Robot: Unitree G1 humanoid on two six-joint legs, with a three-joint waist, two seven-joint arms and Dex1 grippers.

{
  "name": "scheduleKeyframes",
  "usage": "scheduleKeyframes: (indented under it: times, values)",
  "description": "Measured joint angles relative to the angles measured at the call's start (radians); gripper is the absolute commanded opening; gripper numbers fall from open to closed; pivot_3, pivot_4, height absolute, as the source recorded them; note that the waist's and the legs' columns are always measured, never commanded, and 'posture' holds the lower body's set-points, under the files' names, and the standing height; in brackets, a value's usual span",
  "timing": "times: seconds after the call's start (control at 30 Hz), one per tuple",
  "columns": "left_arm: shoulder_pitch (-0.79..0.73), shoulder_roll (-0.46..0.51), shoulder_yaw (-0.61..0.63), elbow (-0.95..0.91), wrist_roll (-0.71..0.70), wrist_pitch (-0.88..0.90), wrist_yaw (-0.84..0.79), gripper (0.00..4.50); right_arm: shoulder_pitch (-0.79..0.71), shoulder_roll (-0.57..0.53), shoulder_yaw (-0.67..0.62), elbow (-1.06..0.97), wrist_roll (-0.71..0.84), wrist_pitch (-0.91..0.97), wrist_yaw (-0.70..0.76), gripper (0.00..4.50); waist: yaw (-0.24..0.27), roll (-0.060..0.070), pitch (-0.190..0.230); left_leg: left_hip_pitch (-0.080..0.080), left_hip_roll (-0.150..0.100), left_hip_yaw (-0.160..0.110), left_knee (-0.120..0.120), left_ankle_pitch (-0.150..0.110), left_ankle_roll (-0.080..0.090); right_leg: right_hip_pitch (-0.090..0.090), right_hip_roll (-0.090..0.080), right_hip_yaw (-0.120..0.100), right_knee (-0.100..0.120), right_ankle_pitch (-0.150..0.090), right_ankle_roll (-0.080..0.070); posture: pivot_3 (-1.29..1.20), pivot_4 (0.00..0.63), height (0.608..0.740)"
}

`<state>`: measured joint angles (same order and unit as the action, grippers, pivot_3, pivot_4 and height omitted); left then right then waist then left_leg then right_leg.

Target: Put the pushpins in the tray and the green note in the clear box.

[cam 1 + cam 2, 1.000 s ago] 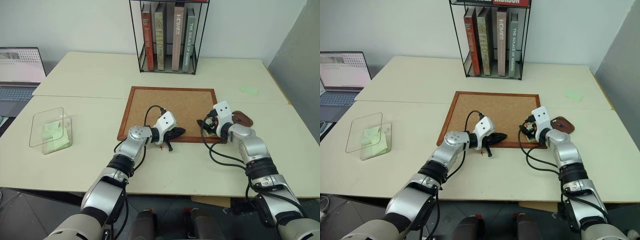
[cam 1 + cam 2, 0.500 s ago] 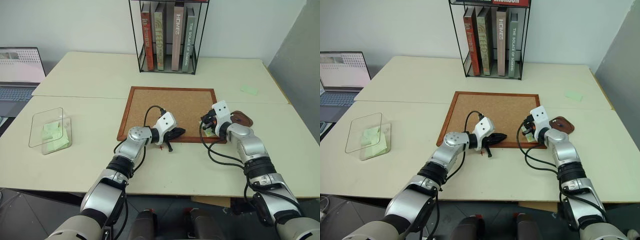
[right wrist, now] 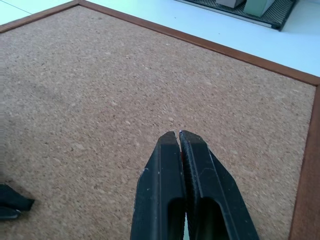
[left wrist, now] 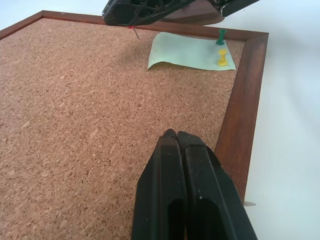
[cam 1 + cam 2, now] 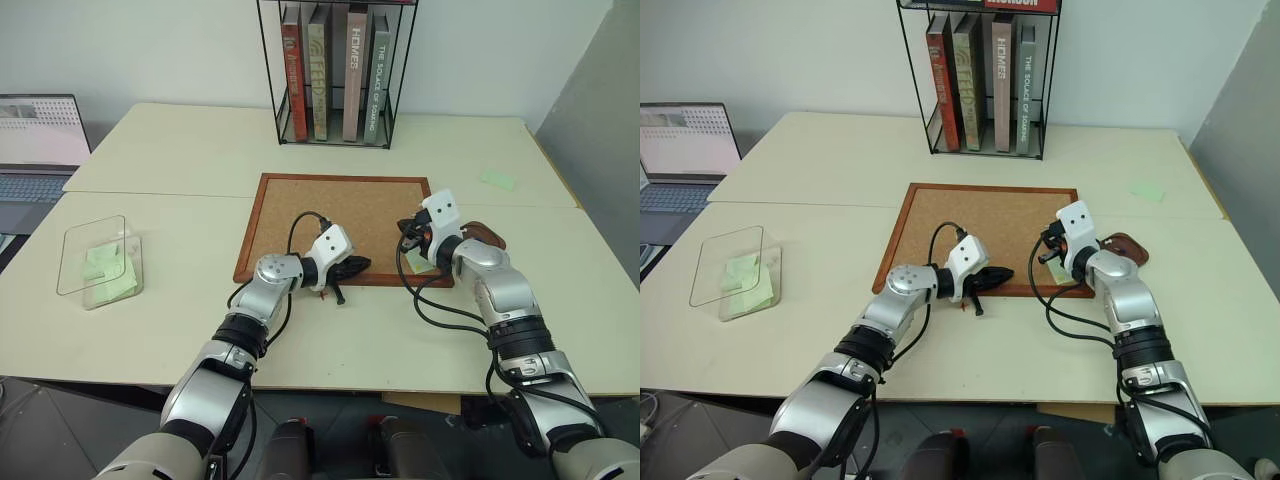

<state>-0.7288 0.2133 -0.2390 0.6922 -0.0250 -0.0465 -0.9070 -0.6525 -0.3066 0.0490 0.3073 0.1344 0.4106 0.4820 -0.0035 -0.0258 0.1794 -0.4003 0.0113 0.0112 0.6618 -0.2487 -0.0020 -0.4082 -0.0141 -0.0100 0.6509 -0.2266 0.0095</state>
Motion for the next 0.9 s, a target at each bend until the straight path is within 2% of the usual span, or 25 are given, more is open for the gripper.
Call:
scheduleKeyframes:
  times: [0.2, 0.43, 0.7, 0.77, 0.8, 0.9]
  values:
    - [0.005, 0.000, -0.001, -0.013, 0.006, 0.000, 0.000, 0.00, 0.005, -0.037, -0.053, -0.062, 0.009, 0.021, -0.017, 0.02, 0.001, 0.000, 0.000, -0.001, 0.000, 0.000, 0.000, 0.000, 0.000, 0.000, -0.001, 0.000, 0.000, 0.000, 0.000, 0.00, 0.150, 0.740]
    - [0.016, 0.007, -0.004, -0.029, 0.010, 0.000, -0.014, 0.00, 0.080, -0.217, -0.165, -0.065, -0.013, 0.026, -0.045, 0.02, 0.002, 0.000, 0.000, 0.000, -0.001, 0.000, -0.001, 0.000, 0.000, 0.000, -0.001, 0.000, -0.002, 0.000, 0.000, 0.00, 0.150, 0.740]
    - [0.019, 0.012, -0.004, -0.031, 0.010, -0.002, -0.019, 0.00, 0.129, -0.231, -0.150, 0.024, -0.045, 0.014, -0.051, 0.02, -0.002, 0.000, 0.000, 0.000, 0.000, 0.001, -0.001, 0.000, 0.000, 0.000, 0.001, 0.000, -0.001, 0.000, 0.000, 0.00, 0.150, 0.740]
    - [0.019, 0.012, -0.005, -0.032, 0.010, -0.003, -0.020, 0.00, 0.129, -0.219, -0.143, 0.046, -0.048, 0.007, -0.052, 0.46, -0.002, 0.001, 0.000, 0.000, 0.000, 0.001, -0.001, 0.000, 0.000, 0.000, 0.001, 0.001, -0.001, 0.000, 0.000, 0.00, 0.150, 0.740]
    - [0.019, 0.011, -0.006, -0.033, 0.010, -0.003, -0.020, 0.00, 0.128, -0.215, -0.141, 0.058, -0.055, 0.000, -0.054, 0.53, -0.001, 0.001, 0.000, 0.000, 0.000, 0.001, -0.001, 0.000, 0.000, 0.000, 0.001, 0.001, -0.001, 0.000, 0.000, 0.00, 0.150, 0.740]
    - [0.020, 0.013, -0.008, -0.036, 0.011, -0.004, -0.020, 0.00, 0.120, -0.213, -0.135, 0.094, -0.066, -0.016, -0.069, 1.27, -0.001, 0.000, 0.000, 0.000, 0.000, 0.001, -0.001, 0.000, 0.000, 0.000, 0.000, 0.001, -0.002, 0.000, 0.000, 0.00, 0.150, 0.740]
